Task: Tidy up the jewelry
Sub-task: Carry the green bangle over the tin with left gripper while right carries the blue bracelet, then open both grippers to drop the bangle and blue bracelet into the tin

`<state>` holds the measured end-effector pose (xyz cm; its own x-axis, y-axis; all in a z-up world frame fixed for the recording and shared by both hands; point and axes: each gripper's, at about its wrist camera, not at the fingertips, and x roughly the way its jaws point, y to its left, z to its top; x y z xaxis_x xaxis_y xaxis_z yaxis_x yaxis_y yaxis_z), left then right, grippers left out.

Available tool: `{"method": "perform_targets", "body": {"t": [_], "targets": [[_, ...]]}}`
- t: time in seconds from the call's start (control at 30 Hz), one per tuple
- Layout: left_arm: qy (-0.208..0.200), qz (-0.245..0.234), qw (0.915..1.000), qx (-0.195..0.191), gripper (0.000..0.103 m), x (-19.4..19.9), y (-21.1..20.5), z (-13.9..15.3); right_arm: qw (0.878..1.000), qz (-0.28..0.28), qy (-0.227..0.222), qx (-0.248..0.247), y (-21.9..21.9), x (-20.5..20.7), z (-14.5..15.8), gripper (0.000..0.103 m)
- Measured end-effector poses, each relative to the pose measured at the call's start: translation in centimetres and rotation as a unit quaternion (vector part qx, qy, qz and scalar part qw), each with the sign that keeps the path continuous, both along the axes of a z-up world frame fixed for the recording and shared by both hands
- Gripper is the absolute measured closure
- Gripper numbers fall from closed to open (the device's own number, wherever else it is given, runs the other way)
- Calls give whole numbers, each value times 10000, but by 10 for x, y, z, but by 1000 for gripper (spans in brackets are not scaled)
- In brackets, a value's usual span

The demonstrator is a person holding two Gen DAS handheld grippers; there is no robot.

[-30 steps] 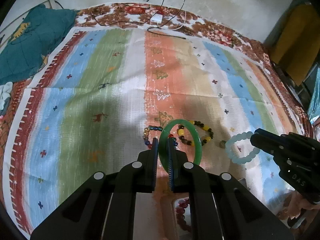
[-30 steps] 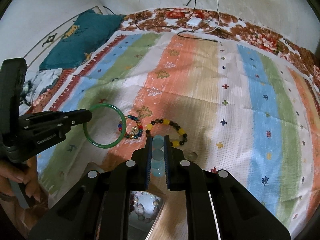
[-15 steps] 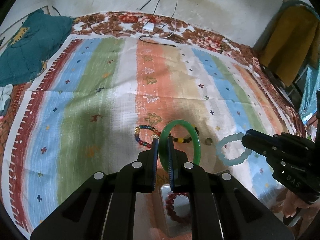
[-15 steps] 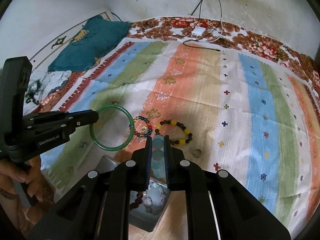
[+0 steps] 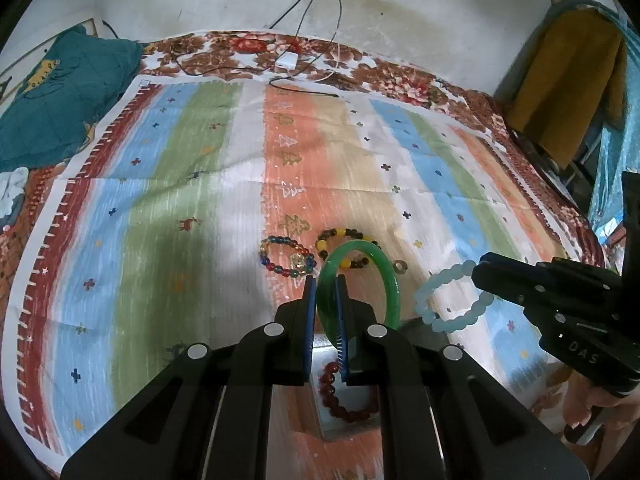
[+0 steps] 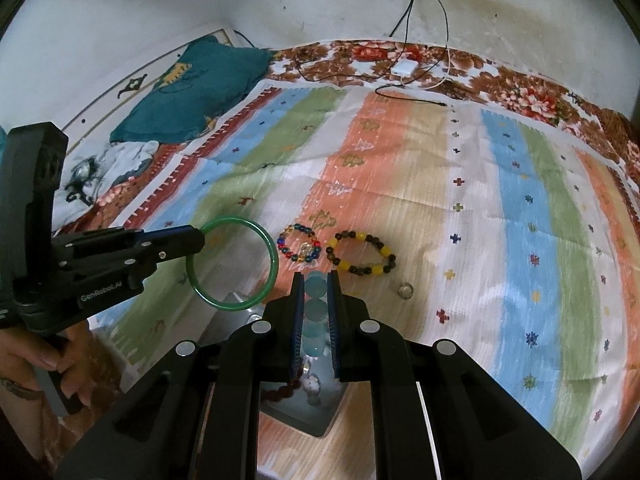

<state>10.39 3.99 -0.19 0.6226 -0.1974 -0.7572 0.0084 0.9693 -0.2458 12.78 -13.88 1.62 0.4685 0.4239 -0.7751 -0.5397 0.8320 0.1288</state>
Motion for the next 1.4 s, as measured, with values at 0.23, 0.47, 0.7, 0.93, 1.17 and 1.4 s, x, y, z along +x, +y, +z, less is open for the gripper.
{"method": "perform_targets", "body": {"t": [0.23, 0.47, 0.7, 0.93, 1.17, 1.4], "targets": [[-22, 2, 10000, -2, 95, -11, -2, -1, 9999, 113, 12, 6, 0, -13, 0, 91], [-17, -4, 10000, 7, 94, -16, -4, -3, 9999, 141, 61, -14, 0, -21, -3, 91], [26, -3, 10000, -18, 94, -27, -6, -8, 9998, 160, 117, -17, -3, -28, -8, 91], [556, -99, 9983, -145, 70, -25, -11, -24, 9994, 221, 267, -49, -3, -34, -13, 81], [503, 256, 9979, -305, 58, -20, 7, -23, 9996, -3, 245, -110, -7, -27, -14, 56], [571, 326, 9977, -192, 49, -6, 9, -26, 9991, -273, 322, -77, -14, -7, -17, 49]]}}
